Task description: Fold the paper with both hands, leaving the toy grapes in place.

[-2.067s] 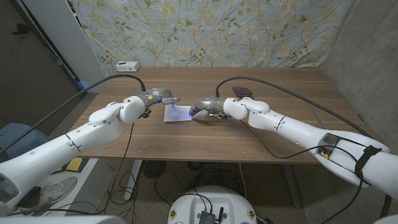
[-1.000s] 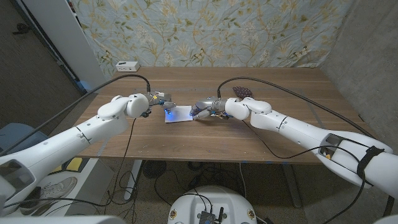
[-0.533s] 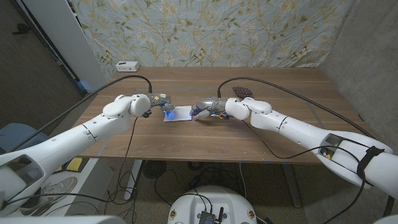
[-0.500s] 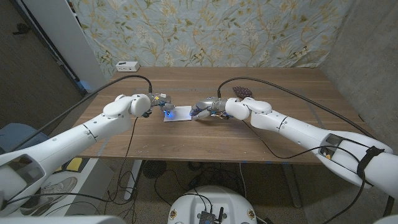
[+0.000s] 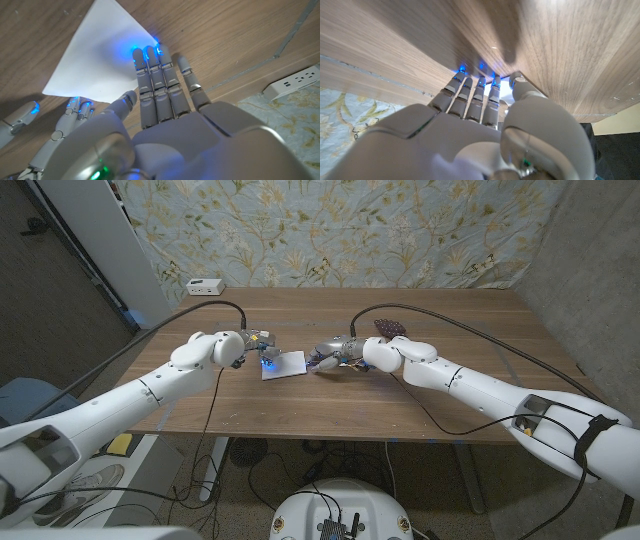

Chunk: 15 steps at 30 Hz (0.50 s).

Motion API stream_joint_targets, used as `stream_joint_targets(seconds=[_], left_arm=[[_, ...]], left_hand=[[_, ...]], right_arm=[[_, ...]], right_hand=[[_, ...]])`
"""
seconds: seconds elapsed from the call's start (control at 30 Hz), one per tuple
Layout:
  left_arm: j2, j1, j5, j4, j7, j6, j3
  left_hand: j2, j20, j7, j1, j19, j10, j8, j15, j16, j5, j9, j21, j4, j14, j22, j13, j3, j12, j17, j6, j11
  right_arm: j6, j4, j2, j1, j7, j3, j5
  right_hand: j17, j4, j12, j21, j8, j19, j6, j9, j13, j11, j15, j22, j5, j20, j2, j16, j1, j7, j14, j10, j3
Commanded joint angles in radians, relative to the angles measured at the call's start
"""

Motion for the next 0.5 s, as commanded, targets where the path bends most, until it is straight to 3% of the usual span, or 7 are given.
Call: stream_joint_targets(seconds=[0.03,0.2,0.5], left_arm=[[0.025,0.099,-0.043,-0.059,0.217,-0.052,-0.081],[0.032,0.148,-0.058,-0.076,0.322,-0.076,-0.118],[0.03,0.217,-0.145,-0.085,0.447,-0.131,-0.191]], left_hand=[[-0.002,-0.008,-0.012,0.021,-0.002,-0.004,0.012,-0.008,0.014,0.002,0.014,-0.002,-0.014,0.0,0.006,0.016,-0.002,0.012,0.012,-0.006,-0.004],[0.003,-0.01,-0.021,0.039,0.0,-0.004,0.024,-0.016,0.024,0.005,0.029,0.001,-0.028,0.001,0.009,0.03,0.0,0.023,0.022,-0.011,-0.011],[0.006,-0.01,-0.025,0.061,0.001,-0.006,0.038,-0.02,0.033,0.008,0.048,0.005,-0.039,0.0,0.012,0.048,0.004,0.036,0.031,-0.016,-0.017]], right_arm=[[0.031,-0.009,-0.011,-0.04,-0.072,0.046,0.059],[0.075,-0.002,-0.015,-0.064,-0.124,0.078,0.107],[0.24,0.072,0.005,-0.12,-0.229,0.162,0.273]], right_hand=[[0.006,-0.002,-0.003,0.004,-0.002,0.009,-0.008,0.003,0.004,0.006,-0.021,0.004,0.002,-0.01,0.023,0.009,0.014,0.001,-0.003,-0.005,0.012],[0.013,0.017,-0.001,0.007,-0.002,0.015,-0.013,0.004,0.005,0.005,-0.027,0.005,0.007,-0.019,0.036,0.017,0.023,-0.001,0.005,-0.003,0.031],[0.016,0.016,0.005,0.011,0.003,0.024,-0.003,0.005,0.005,0.003,-0.026,0.005,0.012,-0.021,0.031,0.028,0.046,0.004,0.027,0.01,0.053]])
